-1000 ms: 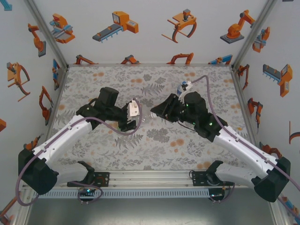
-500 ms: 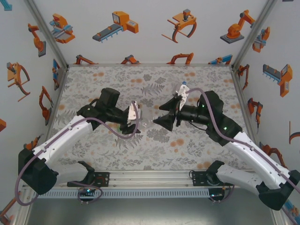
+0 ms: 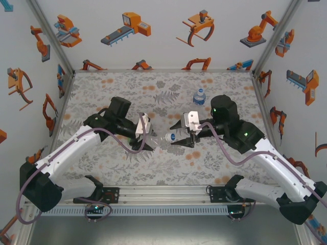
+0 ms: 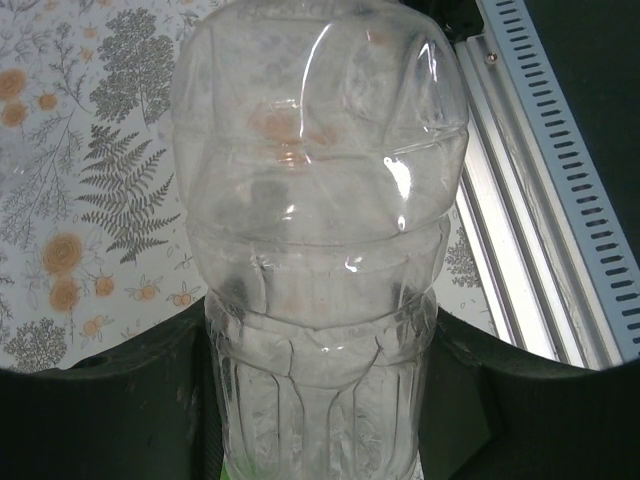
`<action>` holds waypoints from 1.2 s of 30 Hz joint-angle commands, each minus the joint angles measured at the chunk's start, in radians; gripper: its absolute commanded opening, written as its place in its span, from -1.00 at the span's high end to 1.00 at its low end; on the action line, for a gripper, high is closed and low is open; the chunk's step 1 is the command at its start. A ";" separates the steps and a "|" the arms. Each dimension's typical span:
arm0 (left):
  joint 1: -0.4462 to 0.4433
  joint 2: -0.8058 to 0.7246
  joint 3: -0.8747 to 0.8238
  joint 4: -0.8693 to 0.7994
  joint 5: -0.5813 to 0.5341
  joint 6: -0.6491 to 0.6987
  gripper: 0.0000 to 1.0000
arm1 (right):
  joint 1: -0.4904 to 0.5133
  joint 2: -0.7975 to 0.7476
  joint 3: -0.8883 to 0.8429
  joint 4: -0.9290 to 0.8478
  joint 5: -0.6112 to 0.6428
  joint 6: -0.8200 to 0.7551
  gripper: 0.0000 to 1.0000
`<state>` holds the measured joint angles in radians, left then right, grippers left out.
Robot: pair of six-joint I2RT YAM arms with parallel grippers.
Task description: Screw on the bottle caps
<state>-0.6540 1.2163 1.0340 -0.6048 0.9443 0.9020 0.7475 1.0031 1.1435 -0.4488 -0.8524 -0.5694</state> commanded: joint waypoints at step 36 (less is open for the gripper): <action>0.027 -0.012 0.014 0.082 -0.187 -0.102 1.00 | -0.003 0.051 -0.129 0.369 0.460 1.091 1.00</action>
<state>-0.6209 1.2171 1.0416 -0.6010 0.8116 0.8474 0.7471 1.0180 1.0023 -0.1730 -0.5682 0.1387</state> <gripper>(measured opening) 0.570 0.332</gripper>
